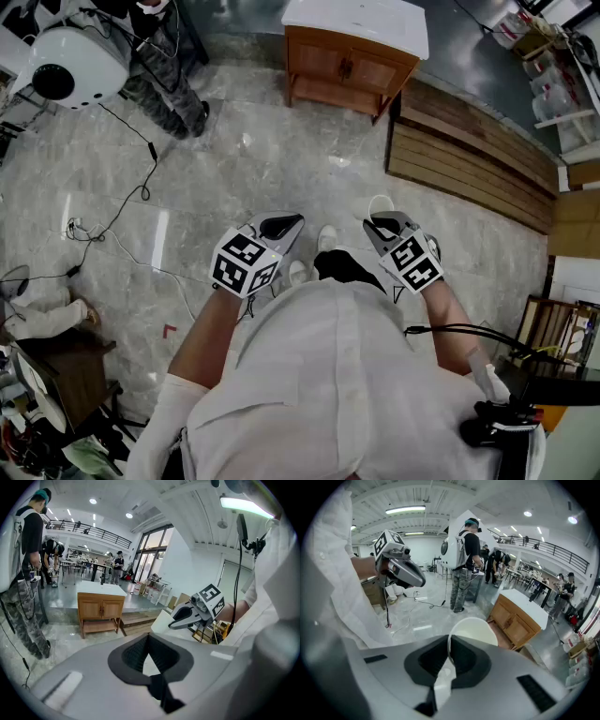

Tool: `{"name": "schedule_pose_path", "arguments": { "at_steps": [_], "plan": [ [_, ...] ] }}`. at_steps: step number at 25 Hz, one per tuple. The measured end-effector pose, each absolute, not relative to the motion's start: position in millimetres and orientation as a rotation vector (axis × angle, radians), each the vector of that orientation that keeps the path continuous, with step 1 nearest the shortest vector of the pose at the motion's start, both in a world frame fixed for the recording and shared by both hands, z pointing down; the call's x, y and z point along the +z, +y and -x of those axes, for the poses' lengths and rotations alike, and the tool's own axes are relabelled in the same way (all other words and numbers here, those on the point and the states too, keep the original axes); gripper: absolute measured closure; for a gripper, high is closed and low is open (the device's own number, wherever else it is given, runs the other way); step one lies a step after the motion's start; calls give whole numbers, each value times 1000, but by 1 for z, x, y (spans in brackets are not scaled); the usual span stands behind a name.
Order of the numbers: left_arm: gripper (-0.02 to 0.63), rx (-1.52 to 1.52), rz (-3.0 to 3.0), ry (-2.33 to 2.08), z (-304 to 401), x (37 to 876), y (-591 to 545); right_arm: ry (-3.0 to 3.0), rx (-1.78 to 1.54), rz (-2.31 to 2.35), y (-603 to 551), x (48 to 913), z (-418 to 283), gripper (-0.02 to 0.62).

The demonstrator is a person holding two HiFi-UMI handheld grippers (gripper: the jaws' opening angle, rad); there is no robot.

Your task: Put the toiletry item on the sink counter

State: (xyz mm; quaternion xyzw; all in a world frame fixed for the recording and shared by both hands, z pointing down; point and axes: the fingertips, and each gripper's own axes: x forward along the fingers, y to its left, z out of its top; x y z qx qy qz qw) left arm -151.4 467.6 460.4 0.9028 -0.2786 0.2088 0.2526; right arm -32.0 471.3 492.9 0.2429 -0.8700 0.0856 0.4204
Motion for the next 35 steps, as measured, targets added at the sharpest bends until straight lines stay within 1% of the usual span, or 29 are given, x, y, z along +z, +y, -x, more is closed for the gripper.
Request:
{"name": "schedule_pose_path", "arguments": {
  "at_steps": [5,12,23,28,35],
  "plan": [
    [600,585,-2460,-778,145,461,435,-2197,191,-583,432,496,32,583],
    [600,665,-2438,-822,158,462,372,-2219,168,-597,363,501,27,583],
    [600,697,-2529,-670,80,450,276,-2200,212,-606,283,506,-17,581],
    [600,716,-2526,-606,68,457,245,-2208,261,-653,252,510,-25,582],
    [600,703,-2559,-493,55,464,165,-2148,299,-722,193,516,-38,583]
  ]
}}
